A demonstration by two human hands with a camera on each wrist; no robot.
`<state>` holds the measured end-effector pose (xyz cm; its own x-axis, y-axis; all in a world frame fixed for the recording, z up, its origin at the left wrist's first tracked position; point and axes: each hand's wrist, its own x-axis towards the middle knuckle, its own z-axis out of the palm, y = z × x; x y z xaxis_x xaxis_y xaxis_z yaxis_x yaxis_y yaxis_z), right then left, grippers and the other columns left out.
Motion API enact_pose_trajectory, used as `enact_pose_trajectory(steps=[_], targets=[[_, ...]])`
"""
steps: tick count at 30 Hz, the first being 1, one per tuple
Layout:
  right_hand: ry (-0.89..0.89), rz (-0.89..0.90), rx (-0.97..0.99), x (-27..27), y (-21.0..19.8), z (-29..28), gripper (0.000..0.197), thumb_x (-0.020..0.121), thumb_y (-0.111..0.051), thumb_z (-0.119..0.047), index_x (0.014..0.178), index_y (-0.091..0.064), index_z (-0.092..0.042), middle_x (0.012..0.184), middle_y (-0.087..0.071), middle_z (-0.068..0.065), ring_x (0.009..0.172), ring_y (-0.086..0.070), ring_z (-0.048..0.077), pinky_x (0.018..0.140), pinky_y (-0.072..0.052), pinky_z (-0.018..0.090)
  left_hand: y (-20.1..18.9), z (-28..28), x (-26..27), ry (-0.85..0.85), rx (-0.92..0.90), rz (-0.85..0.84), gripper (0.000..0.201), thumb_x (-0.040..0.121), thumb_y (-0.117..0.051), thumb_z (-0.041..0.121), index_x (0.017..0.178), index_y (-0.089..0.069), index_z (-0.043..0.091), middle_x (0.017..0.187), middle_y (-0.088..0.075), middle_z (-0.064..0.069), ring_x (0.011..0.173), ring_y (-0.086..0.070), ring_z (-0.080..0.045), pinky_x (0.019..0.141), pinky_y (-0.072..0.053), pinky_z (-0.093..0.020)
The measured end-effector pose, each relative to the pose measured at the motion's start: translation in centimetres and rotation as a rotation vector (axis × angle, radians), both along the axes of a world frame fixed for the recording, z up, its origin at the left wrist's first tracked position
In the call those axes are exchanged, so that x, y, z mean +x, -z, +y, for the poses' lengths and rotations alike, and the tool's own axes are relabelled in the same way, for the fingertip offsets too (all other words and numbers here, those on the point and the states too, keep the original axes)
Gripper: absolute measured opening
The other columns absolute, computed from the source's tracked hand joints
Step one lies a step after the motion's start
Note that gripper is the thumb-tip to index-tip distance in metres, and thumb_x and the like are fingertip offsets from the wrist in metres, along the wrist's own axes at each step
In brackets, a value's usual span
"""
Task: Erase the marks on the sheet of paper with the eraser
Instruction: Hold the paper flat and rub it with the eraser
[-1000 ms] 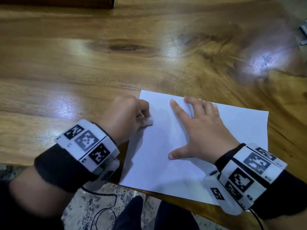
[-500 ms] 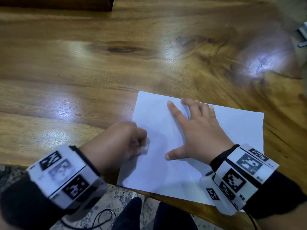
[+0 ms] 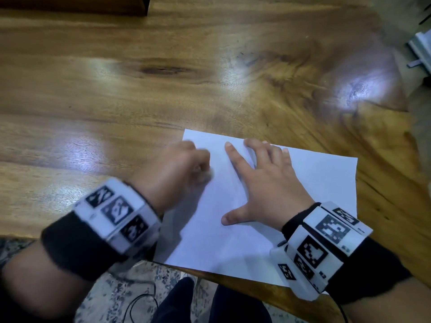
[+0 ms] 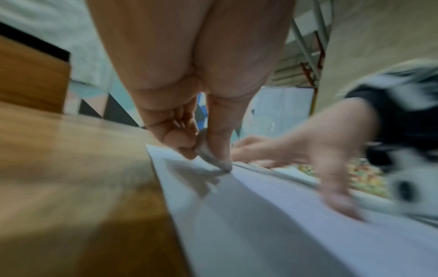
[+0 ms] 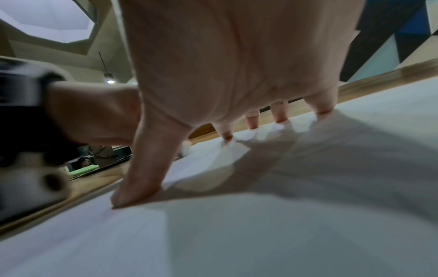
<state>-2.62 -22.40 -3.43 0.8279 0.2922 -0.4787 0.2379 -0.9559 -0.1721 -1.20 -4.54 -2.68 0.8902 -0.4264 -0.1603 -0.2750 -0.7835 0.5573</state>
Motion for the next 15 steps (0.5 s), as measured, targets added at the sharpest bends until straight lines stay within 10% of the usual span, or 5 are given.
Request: enact_pose_trajectory(steps=[7,12,15], targets=[[-0.002,-0.001,0.002,-0.1,0.0,-0.1,0.131,0.054,-0.065,-0.078,0.146,0.019,-0.036,0.151,0.012,-0.005,0.141,0.011,0.028,0.116,0.005,0.052,0.3,1.8,-4.2,0.168,-0.001,0.226,0.010,0.074,-0.056,0.028,0.069,-0.048,0.027,0.066,-0.041,0.013,0.060,-0.045,-0.008,0.057,-0.030,-0.013],[-0.004,-0.008,0.000,-0.1,0.0,-0.1,0.130,0.055,-0.065,-0.077,0.146,0.019,-0.036,0.152,0.012,-0.004,0.142,0.011,0.029,0.116,0.005,0.052,0.5,0.4,0.1,-0.129,0.022,-0.068,0.013,0.071,-0.055,0.024,0.069,-0.064,0.015,0.072,-0.053,-0.005,0.067,-0.049,-0.022,0.051,-0.027,-0.021],[-0.007,-0.007,-0.001,-0.1,0.1,-0.1,0.131,0.055,-0.065,-0.078,0.146,0.019,-0.036,0.152,0.011,-0.004,0.141,0.010,0.029,0.115,0.005,0.052,0.9,0.7,-2.2,-0.003,-0.026,0.046,0.003,0.068,-0.059,0.025,0.069,-0.058,0.022,0.065,-0.047,0.006,0.062,-0.048,-0.016,0.052,-0.028,-0.019]])
